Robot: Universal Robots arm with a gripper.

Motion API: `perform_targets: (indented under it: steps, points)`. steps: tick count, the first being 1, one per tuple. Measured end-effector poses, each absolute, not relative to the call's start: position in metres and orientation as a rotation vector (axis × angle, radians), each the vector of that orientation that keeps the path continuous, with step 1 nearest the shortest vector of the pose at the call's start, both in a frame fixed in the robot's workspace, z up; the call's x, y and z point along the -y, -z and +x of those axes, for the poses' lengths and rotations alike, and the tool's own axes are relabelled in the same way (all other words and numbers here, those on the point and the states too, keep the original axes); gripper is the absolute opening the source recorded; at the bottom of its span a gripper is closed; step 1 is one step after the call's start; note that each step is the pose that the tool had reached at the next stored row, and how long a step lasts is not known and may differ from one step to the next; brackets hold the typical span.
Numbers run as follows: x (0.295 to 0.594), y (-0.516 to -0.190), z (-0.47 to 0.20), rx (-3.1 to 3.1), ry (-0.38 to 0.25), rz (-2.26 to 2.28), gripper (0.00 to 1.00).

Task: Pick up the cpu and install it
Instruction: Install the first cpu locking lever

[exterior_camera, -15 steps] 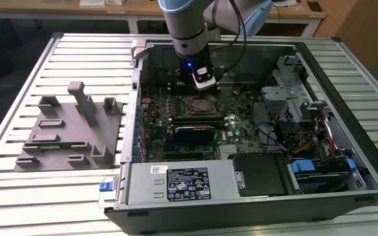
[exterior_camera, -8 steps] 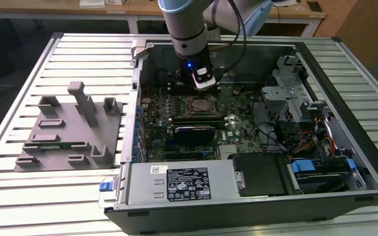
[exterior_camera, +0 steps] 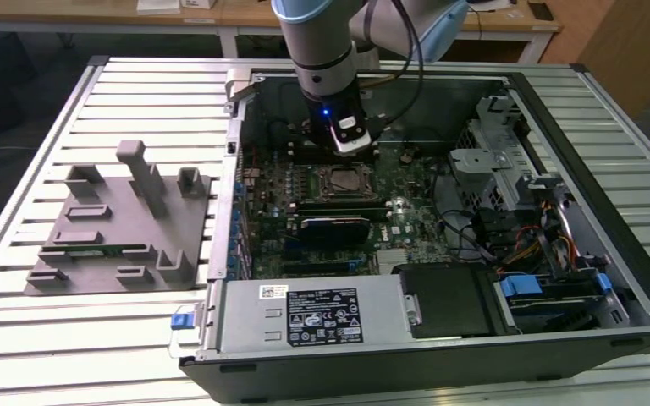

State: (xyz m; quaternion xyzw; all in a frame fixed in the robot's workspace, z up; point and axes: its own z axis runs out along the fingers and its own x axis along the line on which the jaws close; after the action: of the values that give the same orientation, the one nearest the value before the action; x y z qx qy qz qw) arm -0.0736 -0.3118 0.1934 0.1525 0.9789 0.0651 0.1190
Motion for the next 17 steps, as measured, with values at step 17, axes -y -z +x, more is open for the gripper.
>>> perform_targets:
  steps: [17]
  points:
    - [0.3107,-0.2026,-0.0736,-2.851,-0.185,0.497,0.11]
